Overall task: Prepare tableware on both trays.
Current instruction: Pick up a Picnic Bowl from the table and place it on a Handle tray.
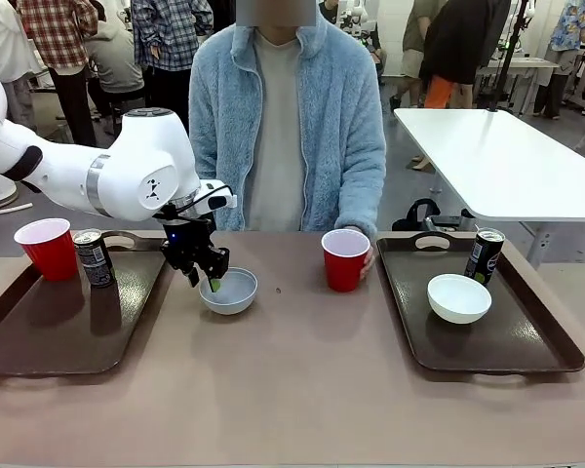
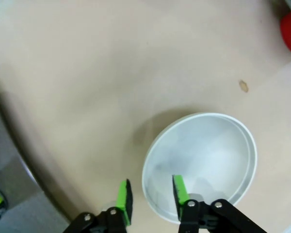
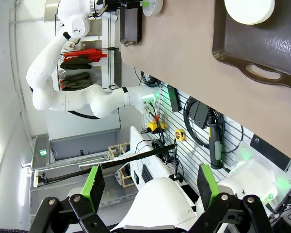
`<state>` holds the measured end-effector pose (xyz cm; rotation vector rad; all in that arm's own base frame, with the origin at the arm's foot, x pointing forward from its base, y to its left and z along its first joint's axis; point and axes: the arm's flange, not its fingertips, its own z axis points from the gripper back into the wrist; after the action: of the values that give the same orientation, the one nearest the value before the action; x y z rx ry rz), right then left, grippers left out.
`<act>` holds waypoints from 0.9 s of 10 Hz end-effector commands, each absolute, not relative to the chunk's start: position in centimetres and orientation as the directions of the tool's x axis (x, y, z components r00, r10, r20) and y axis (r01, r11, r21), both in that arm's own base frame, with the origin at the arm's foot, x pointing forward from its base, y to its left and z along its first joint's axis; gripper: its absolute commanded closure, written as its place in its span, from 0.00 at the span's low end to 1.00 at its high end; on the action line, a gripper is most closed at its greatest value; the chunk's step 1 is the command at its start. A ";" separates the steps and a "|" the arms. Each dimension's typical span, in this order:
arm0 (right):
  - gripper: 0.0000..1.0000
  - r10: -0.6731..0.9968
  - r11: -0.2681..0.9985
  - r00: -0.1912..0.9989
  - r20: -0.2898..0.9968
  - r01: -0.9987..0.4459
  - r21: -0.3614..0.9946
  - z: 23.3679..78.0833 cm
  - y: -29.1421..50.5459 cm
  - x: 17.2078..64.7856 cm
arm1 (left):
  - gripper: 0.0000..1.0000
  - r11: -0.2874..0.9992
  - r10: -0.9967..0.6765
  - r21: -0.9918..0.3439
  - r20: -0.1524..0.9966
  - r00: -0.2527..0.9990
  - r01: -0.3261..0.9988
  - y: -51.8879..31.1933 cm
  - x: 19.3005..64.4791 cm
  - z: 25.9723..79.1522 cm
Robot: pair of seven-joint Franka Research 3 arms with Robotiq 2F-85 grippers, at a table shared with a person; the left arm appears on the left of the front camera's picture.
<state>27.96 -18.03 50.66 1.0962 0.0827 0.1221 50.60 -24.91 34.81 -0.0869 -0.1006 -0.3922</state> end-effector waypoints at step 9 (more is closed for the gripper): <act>0.00 0.143 0.433 0.990 0.013 -0.074 0.898 50.8 -18.1 27.9 | 1.00 0.960 -0.252 -0.117 0.020 0.967 0.253 -22.6 48.2 42.7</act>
<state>27.97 -18.03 50.65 1.0963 0.0830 0.1223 49.47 -23.63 39.68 -0.0967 -0.0274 -0.3174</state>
